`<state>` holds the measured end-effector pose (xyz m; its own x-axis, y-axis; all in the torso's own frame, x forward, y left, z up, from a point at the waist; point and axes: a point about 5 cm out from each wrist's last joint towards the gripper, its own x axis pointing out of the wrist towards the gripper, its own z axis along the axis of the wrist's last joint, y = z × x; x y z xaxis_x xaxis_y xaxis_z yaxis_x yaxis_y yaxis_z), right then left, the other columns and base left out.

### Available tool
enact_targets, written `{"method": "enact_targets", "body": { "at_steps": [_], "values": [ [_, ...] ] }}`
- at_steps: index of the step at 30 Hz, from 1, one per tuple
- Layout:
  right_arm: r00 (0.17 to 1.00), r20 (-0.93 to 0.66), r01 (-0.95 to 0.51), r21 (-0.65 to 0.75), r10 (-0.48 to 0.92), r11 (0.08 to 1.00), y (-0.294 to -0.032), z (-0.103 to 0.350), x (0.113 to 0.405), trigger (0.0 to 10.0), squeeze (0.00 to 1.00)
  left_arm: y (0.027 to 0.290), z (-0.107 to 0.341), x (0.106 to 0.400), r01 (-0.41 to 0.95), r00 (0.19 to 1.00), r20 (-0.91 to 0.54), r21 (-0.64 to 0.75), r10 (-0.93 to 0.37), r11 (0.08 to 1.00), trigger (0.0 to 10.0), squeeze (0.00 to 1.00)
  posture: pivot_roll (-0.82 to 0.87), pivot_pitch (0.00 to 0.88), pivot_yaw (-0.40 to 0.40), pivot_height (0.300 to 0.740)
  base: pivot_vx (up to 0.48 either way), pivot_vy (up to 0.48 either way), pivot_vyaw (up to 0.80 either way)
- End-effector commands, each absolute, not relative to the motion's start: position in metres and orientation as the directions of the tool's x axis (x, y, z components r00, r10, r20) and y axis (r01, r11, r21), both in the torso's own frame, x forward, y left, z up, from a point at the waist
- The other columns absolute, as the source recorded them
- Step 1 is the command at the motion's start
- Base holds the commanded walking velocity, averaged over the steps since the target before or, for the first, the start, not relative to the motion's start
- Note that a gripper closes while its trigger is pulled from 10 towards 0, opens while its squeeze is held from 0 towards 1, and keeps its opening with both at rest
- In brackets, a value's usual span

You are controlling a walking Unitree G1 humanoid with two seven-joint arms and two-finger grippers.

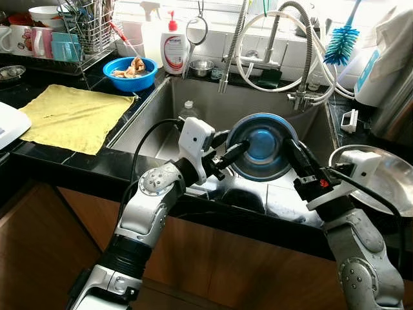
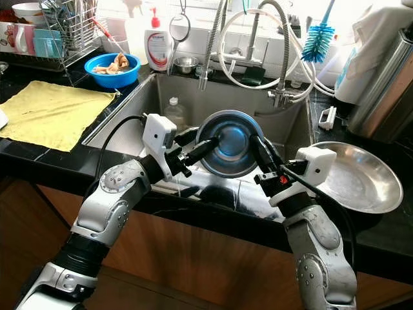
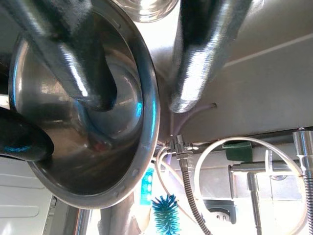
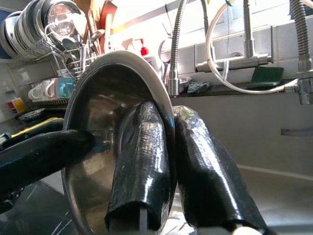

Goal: Kitchen organization

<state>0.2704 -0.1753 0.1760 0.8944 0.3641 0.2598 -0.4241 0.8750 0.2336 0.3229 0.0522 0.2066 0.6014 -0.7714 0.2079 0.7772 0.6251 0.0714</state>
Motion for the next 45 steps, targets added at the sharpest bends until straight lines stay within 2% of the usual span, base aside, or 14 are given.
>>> {"method": "enact_targets", "body": {
  "at_steps": [1,22,23,24,25,34,39,40,41,45],
  "values": [
    [0.89,0.268,-0.431,0.225,0.37,0.874,-0.175,0.179,0.269,10.0,0.0,0.051,0.206,0.324,0.777,0.598,0.208,0.089,-0.774,0.624,0.0,0.0,0.06,0.0,-0.043,0.74,0.0,0.0,0.0],
    [0.898,0.263,-0.407,0.199,0.351,0.892,-0.175,0.181,0.272,10.0,0.0,0.046,0.201,0.317,0.822,0.544,0.186,0.076,-0.818,0.564,0.0,0.0,0.07,0.0,-0.045,0.74,0.0,0.0,0.0],
    [0.902,0.261,-0.402,0.21,0.345,0.891,-0.176,0.181,0.273,10.0,0.69,0.046,0.202,0.317,0.823,0.543,0.188,0.075,-0.818,0.563,0.0,0.0,0.07,0.0,-0.045,0.74,0.0,0.0,0.0],
    [0.903,0.261,-0.399,0.217,0.341,0.891,-0.176,0.18,0.273,10.0,0.69,0.046,0.202,0.318,0.823,0.543,0.188,0.075,-0.818,0.563,0.0,0.0,0.07,0.0,-0.045,0.74,0.0,0.0,0.0],
    [0.902,0.262,-0.401,0.22,0.342,0.889,-0.176,0.18,0.273,10.0,1.0,0.046,0.202,0.318,0.822,0.544,0.189,0.074,-0.818,0.564,0.0,0.0,0.07,0.0,-0.047,0.74,0.0,0.0,0.0],
    [0.903,0.266,-0.398,0.224,0.337,0.89,-0.175,0.181,0.275,10.0,1.0,0.048,0.203,0.318,0.817,0.553,0.202,0.054,-0.808,0.573,0.0,0.0,0.07,0.0,-0.048,0.74,0.0,0.0,0.0],
    [0.905,0.262,-0.395,0.218,0.336,0.893,-0.176,0.181,0.274,10.0,1.0,0.052,0.206,0.324,0.786,0.601,0.232,0.0,-0.765,0.618,0.0,0.0,0.07,0.0,-0.048,0.74,0.0,0.0,0.0],
    [0.905,0.258,-0.395,0.214,0.339,0.893,-0.176,0.18,0.274,10.0,0.45,0.053,0.207,0.325,0.774,0.615,0.237,-0.002,-0.752,0.633,0.0,0.0,0.07,0.0,-0.047,0.74,0.0,0.0,0.0],
    [0.905,0.252,-0.397,0.211,0.343,0.893,-0.175,0.179,0.274,10.0,0.0,0.054,0.208,0.328,0.759,0.634,0.242,-0.011,-0.734,0.651,0.0,0.0,0.07,0.0,-0.047,0.74,0.0,0.0,0.0],
    [0.904,0.24,-0.404,0.206,0.354,0.891,-0.173,0.177,0.274,10.0,0.0,0.059,0.211,0.335,0.712,0.688,0.259,-0.055,-0.678,0.7,0.0,0.0,0.07,0.0,-0.047,0.74,0.0,0.0,0.0]
  ]
}}
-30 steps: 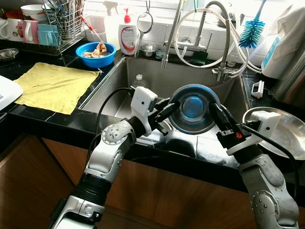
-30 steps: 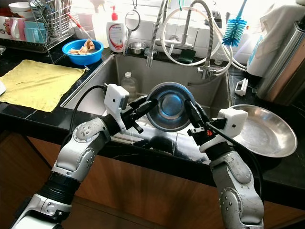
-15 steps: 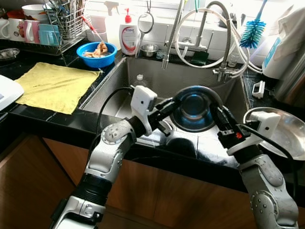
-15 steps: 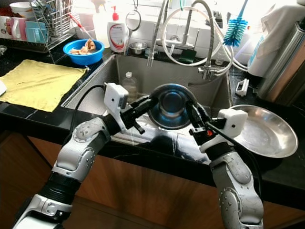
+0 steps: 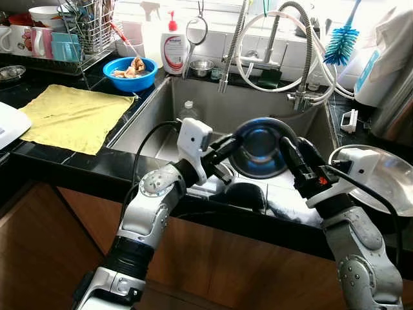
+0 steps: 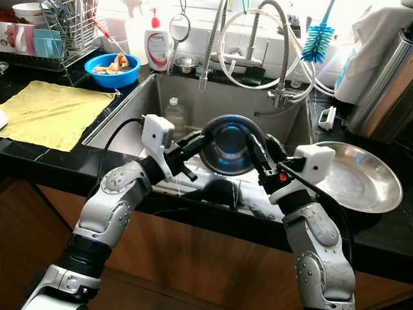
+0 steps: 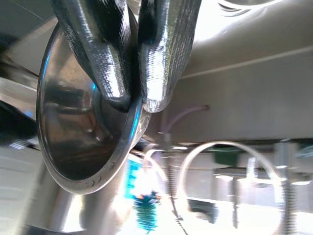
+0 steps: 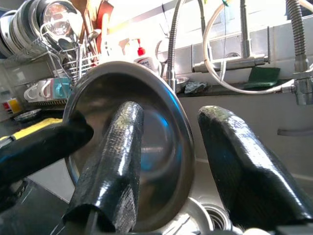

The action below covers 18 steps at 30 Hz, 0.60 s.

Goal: Kitchen organization

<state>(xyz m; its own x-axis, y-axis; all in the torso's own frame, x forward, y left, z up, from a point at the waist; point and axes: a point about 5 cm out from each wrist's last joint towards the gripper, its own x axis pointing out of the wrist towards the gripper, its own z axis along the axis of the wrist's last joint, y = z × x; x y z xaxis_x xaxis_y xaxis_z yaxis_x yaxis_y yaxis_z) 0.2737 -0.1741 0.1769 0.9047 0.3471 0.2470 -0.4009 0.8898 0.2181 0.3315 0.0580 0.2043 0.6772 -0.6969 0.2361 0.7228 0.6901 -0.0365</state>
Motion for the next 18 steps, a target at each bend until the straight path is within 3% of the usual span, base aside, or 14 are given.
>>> {"method": "enact_targets", "body": {
  "at_steps": [1,9,10,11,12,13,14,18],
  "values": [
    [0.904,0.241,-0.405,0.208,0.354,0.89,-0.173,0.177,0.274,10.0,0.0,0.06,0.212,0.336,0.699,0.699,0.268,-0.065,-0.663,0.712,0.0,0.0,0.07,0.0,-0.047,0.74,0.0,0.0,0.0],
    [0.902,0.244,-0.407,0.209,0.356,0.889,-0.172,0.178,0.275,10.0,0.0,0.081,0.218,0.351,0.518,0.829,0.307,-0.109,-0.467,0.848,0.0,0.0,0.07,0.0,-0.048,0.74,0.0,0.0,0.0],
    [0.902,0.244,-0.407,0.208,0.356,0.889,-0.172,0.178,0.275,10.0,0.0,0.088,0.218,0.356,0.438,0.868,0.305,-0.101,-0.392,0.893,2.4,0.0,0.07,0.0,-0.047,0.74,0.0,0.0,0.0],
    [0.903,0.244,-0.406,0.208,0.355,0.89,-0.172,0.178,0.275,10.0,0.0,0.092,0.218,0.358,0.405,0.882,0.301,-0.094,-0.362,0.909,6.9,0.0,0.07,0.0,-0.047,0.74,0.0,0.0,0.0],
    [0.904,0.243,-0.403,0.208,0.352,0.891,-0.172,0.178,0.275,10.0,0.0,0.095,0.218,0.359,0.376,0.892,0.302,-0.085,-0.335,0.923,9.0,0.0,0.07,0.0,-0.047,0.74,0.0,0.0,0.0],
    [0.905,0.241,-0.401,0.207,0.351,0.892,-0.173,0.178,0.275,10.0,0.0,0.096,0.217,0.36,0.362,0.896,0.303,-0.08,-0.324,0.929,9.0,0.0,0.07,0.0,-0.047,0.74,0.0,0.0,0.0],
    [0.907,0.237,-0.396,0.204,0.347,0.895,-0.173,0.177,0.274,10.0,0.0,0.099,0.217,0.361,0.343,0.903,0.302,-0.076,-0.306,0.936,10.0,0.0,0.07,0.0,-0.047,0.74,0.0,0.0,0.0],
    [0.921,0.236,-0.358,0.203,0.309,0.911,-0.18,0.177,0.272,10.0,0.0,0.118,0.208,0.367,0.228,0.934,0.282,-0.004,-0.218,0.974,10.0,0.0,0.07,0.0,-0.044,0.74,0.0,0.0,0.0]
  ]
}}
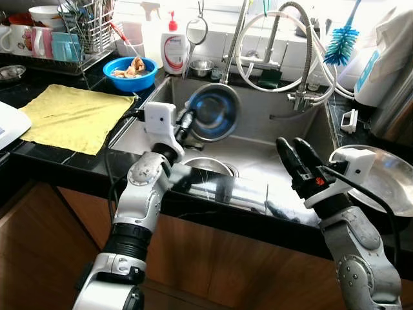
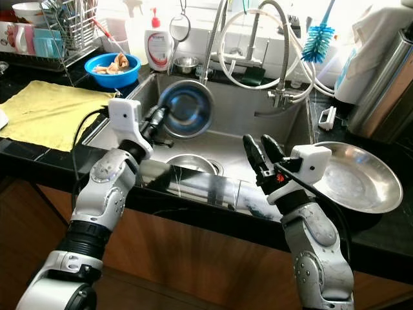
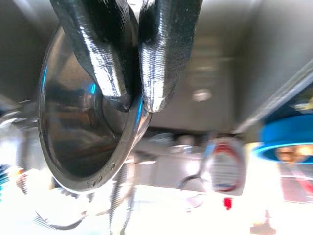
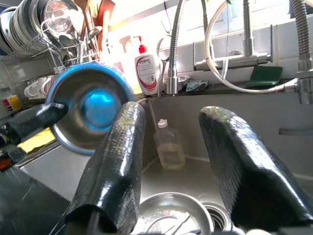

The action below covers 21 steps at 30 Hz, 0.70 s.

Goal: Kitchen organization

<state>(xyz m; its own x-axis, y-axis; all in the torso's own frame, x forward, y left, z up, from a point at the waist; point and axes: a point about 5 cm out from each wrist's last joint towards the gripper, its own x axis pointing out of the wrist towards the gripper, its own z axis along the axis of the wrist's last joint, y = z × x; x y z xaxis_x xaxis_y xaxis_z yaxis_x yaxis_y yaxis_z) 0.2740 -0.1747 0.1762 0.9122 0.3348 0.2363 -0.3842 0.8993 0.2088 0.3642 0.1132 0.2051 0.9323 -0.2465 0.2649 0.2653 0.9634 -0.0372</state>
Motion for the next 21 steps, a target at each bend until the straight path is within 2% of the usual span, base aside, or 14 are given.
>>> {"method": "enact_targets", "body": {
  "at_steps": [1,4,7,9,15,21],
  "values": [
    [0.921,0.236,-0.358,0.203,0.309,0.911,-0.18,0.177,0.272,10.0,0.0,0.118,0.208,0.367,0.228,0.934,0.282,-0.004,-0.218,0.974,10.0,0.0,0.07,0.0,-0.044,0.74,0.0,0.0,0.0],
    [0.93,0.236,-0.33,0.203,0.281,0.922,-0.184,0.177,0.27,10.0,0.0,0.126,0.203,0.368,0.185,0.93,0.285,0.185,-0.233,0.965,10.0,0.0,0.06,0.0,-0.042,0.74,0.0,0.0,0.0],
    [0.94,0.227,-0.304,0.21,0.256,0.929,-0.187,0.174,0.268,10.0,0.0,0.14,0.194,0.371,0.116,0.946,0.266,0.265,-0.188,0.957,10.0,0.0,0.06,0.0,-0.039,0.74,0.0,0.0,0.0],
    [0.942,0.224,-0.296,0.213,0.249,0.931,-0.188,0.173,0.266,10.0,0.0,0.143,0.188,0.371,0.121,0.945,0.253,0.319,-0.208,0.94,10.0,0.0,0.06,0.0,-0.037,0.74,0.0,0.0,0.0],
    [0.944,0.221,-0.293,0.216,0.246,0.931,-0.186,0.172,0.265,10.0,0.0,0.143,0.179,0.371,0.138,0.955,0.215,0.294,-0.206,0.946,10.0,0.0,0.06,0.0,-0.038,0.74,0.0,0.0,0.0],
    [0.945,0.231,-0.282,0.211,0.232,0.936,-0.189,0.176,0.264,10.0,0.0,0.134,0.178,0.38,0.164,0.962,0.194,0.152,-0.192,0.975,10.0,0.0,0.05,0.0,-0.034,0.74,0.0,0.0,0.0]
  ]
}}
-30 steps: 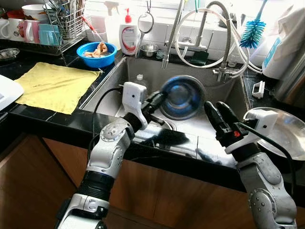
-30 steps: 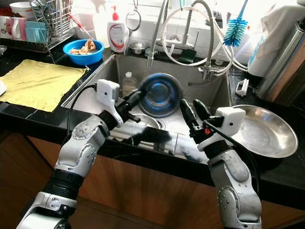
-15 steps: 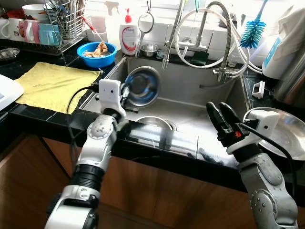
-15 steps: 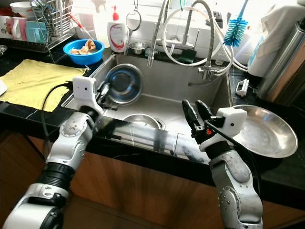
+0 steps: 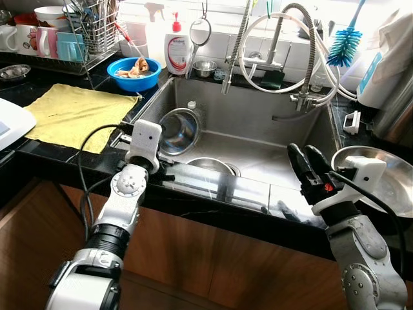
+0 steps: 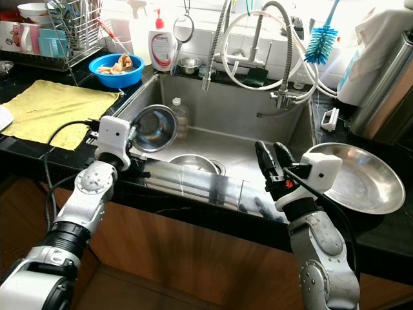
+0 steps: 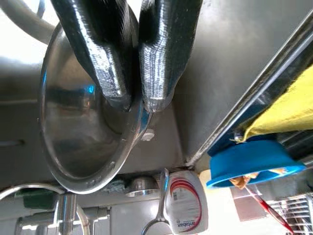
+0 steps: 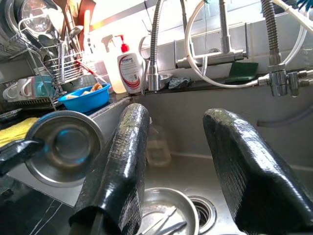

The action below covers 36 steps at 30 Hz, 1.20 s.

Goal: Kitchen organization

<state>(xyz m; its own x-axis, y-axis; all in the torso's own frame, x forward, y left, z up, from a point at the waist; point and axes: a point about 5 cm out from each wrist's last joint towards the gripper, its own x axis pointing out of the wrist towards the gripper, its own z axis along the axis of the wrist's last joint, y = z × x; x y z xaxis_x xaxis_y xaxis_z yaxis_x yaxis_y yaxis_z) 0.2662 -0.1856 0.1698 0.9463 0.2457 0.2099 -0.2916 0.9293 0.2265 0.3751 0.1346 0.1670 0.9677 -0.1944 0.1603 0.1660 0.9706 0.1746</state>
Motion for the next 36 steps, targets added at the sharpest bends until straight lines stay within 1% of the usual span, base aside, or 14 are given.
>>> {"method": "enact_targets", "body": {
  "at_steps": [1,4,8,9,10,11,16,29,31,33,36],
  "values": [
    [0.947,0.231,-0.27,0.205,0.222,0.941,-0.19,0.177,0.263,10.0,0.0,0.132,0.178,0.382,0.175,0.962,0.185,0.154,-0.202,0.972,10.0,0.0,0.05,0.0,-0.031,0.74,0.0,0.0,0.0],
    [0.95,0.228,-0.257,0.176,0.215,0.95,-0.19,0.176,0.261,10.0,0.0,0.128,0.178,0.385,0.197,0.959,0.173,0.168,-0.226,0.966,10.0,0.0,0.04,0.0,-0.028,0.74,0.0,0.0,0.0],
    [0.95,0.234,-0.25,0.181,0.205,0.951,-0.19,0.177,0.256,10.0,0.0,0.125,0.178,0.388,0.217,0.958,0.152,0.169,-0.243,0.961,10.0,0.0,0.03,0.0,-0.021,0.74,0.0,0.0,0.0],
    [0.952,0.229,-0.244,0.182,0.201,0.952,-0.19,0.177,0.255,10.0,0.0,0.125,0.177,0.389,0.223,0.959,0.141,0.167,-0.247,0.961,10.0,0.35,0.03,0.0,-0.021,0.74,0.0,0.0,0.0],
    [0.953,0.228,-0.243,0.183,0.199,0.953,-0.19,0.176,0.255,10.0,0.0,0.125,0.176,0.389,0.223,0.959,0.14,0.167,-0.247,0.96,10.0,0.35,0.03,0.0,-0.021,0.74,0.0,0.0,0.0],
    [0.954,0.226,-0.241,0.182,0.198,0.953,-0.19,0.176,0.254,10.0,0.0,0.124,0.176,0.39,0.224,0.959,0.137,0.167,-0.247,0.96,10.0,1.0,0.03,0.0,-0.02,0.74,0.0,0.0,0.0],
    [0.954,0.217,-0.246,0.184,0.205,0.952,-0.186,0.174,0.256,10.0,0.0,0.119,0.173,0.389,0.244,0.955,0.131,0.161,-0.266,0.956,10.0,1.0,0.03,0.0,-0.026,0.74,0.0,0.0,0.0],
    [0.95,0.218,-0.264,0.188,0.222,0.946,-0.181,0.174,0.26,10.0,0.0,0.117,0.17,0.387,0.279,0.945,0.131,0.155,-0.299,0.948,10.0,1.0,0.04,0.0,-0.031,0.74,0.0,0.0,0.0],
    [0.95,0.216,-0.266,0.189,0.224,0.945,-0.18,0.174,0.26,10.0,0.0,0.117,0.169,0.387,0.29,0.944,0.125,0.12,-0.304,0.949,10.0,1.0,0.04,0.0,-0.03,0.74,0.0,0.0,0.0],
    [0.95,0.215,-0.267,0.188,0.225,0.945,-0.18,0.174,0.26,10.0,0.0,0.117,0.169,0.387,0.292,0.944,0.125,0.118,-0.306,0.949,10.0,1.0,0.04,0.0,-0.03,0.74,0.0,0.0,0.0],
    [0.951,0.212,-0.266,0.19,0.225,0.945,-0.18,0.173,0.259,10.0,0.0,0.119,0.169,0.388,0.3,0.946,0.117,0.032,-0.301,0.953,10.0,1.0,0.04,0.0,-0.03,0.74,0.0,0.0,0.0]
  ]
}}
